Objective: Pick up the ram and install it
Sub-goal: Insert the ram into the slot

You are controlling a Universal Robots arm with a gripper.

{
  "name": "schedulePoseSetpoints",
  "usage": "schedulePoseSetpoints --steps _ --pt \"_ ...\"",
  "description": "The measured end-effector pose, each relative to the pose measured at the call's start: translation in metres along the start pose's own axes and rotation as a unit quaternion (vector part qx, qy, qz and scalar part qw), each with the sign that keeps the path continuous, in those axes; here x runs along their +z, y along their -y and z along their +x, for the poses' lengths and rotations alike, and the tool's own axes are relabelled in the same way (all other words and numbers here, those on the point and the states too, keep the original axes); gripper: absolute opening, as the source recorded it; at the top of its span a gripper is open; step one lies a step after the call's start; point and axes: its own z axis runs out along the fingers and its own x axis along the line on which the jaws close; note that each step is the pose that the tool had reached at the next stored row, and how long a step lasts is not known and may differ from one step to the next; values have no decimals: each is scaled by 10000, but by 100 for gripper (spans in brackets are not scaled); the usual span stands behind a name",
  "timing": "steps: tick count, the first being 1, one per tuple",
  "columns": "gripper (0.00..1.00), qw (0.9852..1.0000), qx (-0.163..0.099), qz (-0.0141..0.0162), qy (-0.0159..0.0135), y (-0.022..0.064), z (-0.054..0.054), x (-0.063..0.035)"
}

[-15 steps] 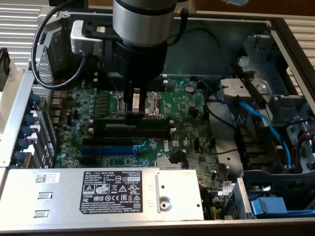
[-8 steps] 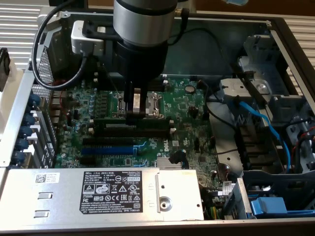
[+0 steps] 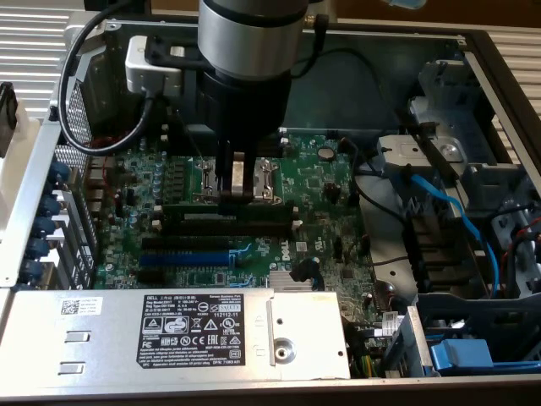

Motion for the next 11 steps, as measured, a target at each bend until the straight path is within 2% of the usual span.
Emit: schedulePoseSetpoints --steps 11 --pt "12 10000 -2 1 1 -4 1 -20"
